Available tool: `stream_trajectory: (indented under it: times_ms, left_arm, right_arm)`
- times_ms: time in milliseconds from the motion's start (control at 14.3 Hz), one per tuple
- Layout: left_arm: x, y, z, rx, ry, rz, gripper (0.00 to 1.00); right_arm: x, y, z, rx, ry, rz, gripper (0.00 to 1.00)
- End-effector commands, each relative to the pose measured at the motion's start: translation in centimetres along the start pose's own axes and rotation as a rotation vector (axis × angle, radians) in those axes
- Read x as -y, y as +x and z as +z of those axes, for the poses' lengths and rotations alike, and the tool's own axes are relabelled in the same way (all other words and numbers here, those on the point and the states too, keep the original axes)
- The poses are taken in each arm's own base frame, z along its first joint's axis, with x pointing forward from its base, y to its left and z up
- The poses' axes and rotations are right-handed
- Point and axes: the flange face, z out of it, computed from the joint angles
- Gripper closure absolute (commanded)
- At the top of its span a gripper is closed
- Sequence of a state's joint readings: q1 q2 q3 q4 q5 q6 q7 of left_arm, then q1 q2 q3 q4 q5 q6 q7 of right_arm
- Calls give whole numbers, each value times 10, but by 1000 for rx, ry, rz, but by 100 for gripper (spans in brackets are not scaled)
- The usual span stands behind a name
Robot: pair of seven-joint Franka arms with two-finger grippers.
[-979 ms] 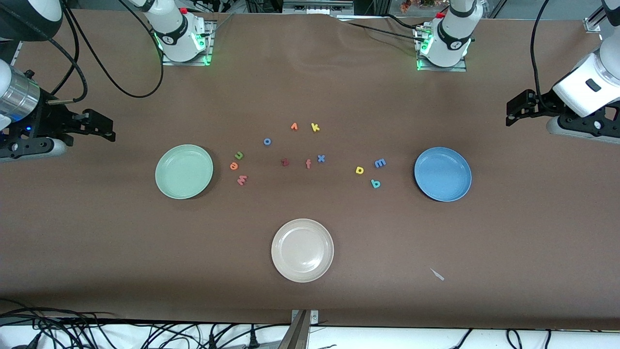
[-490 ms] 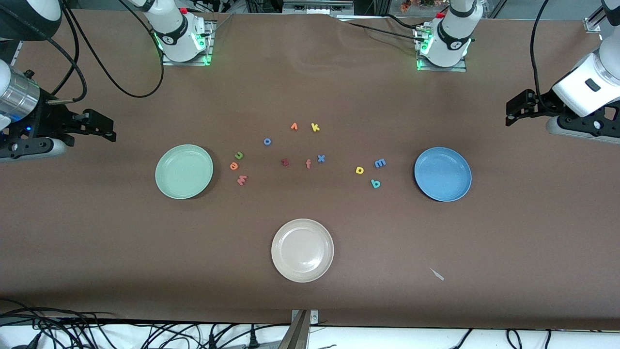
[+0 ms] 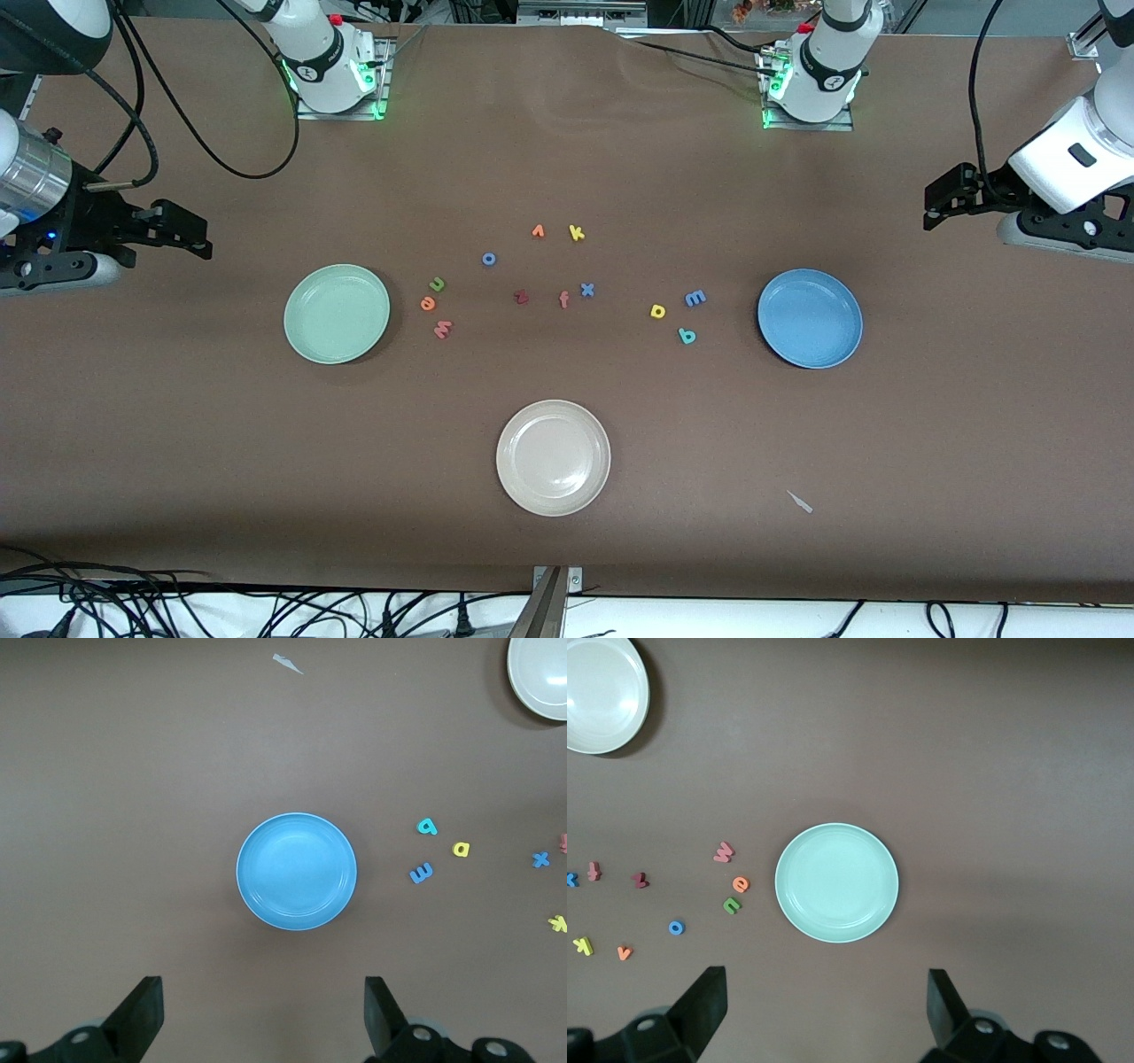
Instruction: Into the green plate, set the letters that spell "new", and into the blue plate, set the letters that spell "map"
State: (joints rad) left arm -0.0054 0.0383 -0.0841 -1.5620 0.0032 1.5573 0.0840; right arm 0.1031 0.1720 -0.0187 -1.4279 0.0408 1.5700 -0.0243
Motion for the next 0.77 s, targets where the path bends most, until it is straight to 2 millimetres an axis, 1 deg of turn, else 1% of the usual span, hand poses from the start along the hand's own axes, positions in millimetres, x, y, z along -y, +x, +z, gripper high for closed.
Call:
stream_trajectory:
  times_ms: [0,210,280,420,699]
  left_arm:
    - [-2,-1,-8,3,16,10,0]
    - [-3,-1,-8,3,16,12,0]
    - [-3,-1,-8,3,16,12,0]
    - [-3,-1,-8,3,16,12,0]
    - [-3,-1,-8,3,16,12,0]
  right_arm:
    - [1,1,-4,-12,21,12,0]
    - [2,-1,-5,-10,19,9,0]
    - [-2,0,-4,-8,19,6,0]
    - [-2,0,-3,-9,18,10,0]
    - [1,4,-4,-29,19,14,0]
